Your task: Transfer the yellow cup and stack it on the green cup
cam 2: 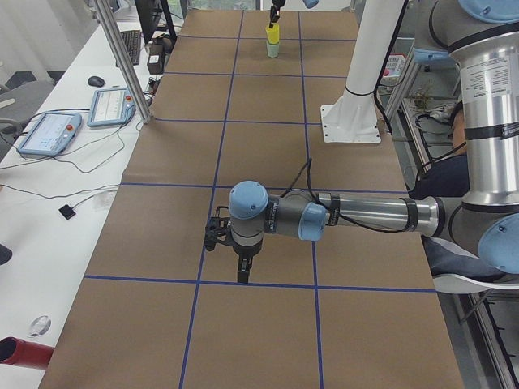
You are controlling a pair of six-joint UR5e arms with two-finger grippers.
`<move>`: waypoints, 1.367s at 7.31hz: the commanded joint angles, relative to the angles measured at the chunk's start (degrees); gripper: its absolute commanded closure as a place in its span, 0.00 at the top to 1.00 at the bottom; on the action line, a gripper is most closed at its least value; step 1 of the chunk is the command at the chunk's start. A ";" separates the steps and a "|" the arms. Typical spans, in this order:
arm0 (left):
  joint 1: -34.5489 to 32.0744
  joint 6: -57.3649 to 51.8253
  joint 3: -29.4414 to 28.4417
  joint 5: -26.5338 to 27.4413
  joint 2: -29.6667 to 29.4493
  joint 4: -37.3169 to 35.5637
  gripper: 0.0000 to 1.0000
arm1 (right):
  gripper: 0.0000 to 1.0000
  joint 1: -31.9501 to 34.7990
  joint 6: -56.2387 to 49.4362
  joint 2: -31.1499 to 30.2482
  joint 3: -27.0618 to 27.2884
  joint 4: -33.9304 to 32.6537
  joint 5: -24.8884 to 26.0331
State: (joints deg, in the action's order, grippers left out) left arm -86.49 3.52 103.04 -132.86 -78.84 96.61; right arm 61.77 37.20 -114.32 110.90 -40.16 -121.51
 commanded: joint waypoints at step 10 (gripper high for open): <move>0.00 0.00 0.05 -0.03 -0.35 -0.02 1.00 | 1.00 -0.16 0.06 1.29 -1.65 0.08 -0.74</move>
State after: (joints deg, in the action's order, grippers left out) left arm -86.48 3.57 103.05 -132.89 -79.19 96.66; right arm 61.61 37.12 -113.32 109.31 -40.01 -121.74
